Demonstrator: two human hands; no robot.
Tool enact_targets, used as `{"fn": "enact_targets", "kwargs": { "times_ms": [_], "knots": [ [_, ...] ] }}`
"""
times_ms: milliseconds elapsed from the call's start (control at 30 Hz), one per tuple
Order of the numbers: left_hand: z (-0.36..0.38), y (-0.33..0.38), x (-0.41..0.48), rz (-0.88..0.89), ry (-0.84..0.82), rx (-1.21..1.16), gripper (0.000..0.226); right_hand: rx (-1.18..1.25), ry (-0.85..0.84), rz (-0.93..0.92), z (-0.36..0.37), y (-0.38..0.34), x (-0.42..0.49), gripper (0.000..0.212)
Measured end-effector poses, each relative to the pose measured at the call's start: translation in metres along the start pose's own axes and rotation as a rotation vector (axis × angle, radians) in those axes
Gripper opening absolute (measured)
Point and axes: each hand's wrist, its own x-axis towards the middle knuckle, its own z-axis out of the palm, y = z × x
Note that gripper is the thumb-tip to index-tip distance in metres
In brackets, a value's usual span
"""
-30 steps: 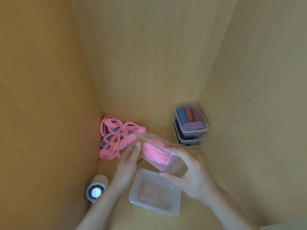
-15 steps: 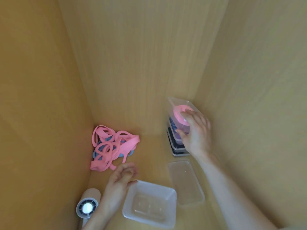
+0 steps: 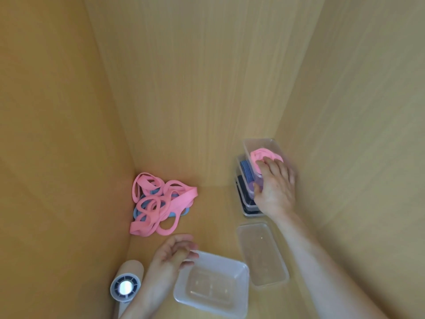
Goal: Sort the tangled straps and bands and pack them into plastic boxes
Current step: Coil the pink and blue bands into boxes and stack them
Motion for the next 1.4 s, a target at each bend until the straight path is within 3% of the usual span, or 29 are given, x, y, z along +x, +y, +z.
{"fn": "enact_targets", "kwargs": {
  "times_ms": [167, 333, 467, 534, 634, 767, 1000, 1200, 1401],
  "knots": [
    [-0.003, 0.002, -0.003, 0.008, -0.004, 0.001, 0.026, 0.055, 0.018, 0.036, -0.018, -0.014, -0.009, 0.073],
    [-0.007, 0.001, -0.005, 0.009, 0.019, 0.006, 0.025, 0.215, 0.143, -0.016, -0.031, -0.045, -0.026, 0.058],
    [-0.011, -0.014, -0.005, 0.069, 0.044, 0.15, 0.032, 0.349, 0.131, -0.134, -0.027, -0.07, -0.041, 0.047],
    [-0.015, -0.028, -0.004, 0.21, 0.047, 0.426, 0.035, 0.388, 0.08, -0.171, -0.02, -0.079, -0.048, 0.044],
    [-0.019, -0.046, -0.003, 0.447, -0.137, 0.909, 0.049, 0.414, -0.041, -0.237, -0.005, -0.089, -0.057, 0.038],
    [-0.016, -0.066, -0.003, 0.39, -0.228, 1.146, 0.069, 0.406, -0.228, -0.29, 0.013, -0.097, -0.065, 0.027],
    [-0.026, -0.078, -0.016, 0.339, -0.134, 1.272, 0.066, 0.397, -0.489, -0.324, 0.046, -0.108, -0.07, 0.023],
    [-0.032, -0.081, -0.03, 0.323, -0.046, 1.252, 0.06, 0.443, -0.607, -0.328, 0.07, -0.136, -0.061, 0.014],
    [-0.035, -0.07, -0.05, 0.297, 0.028, 1.203, 0.06, 0.493, -0.674, -0.198, 0.097, -0.181, -0.027, 0.017]
  ]
}}
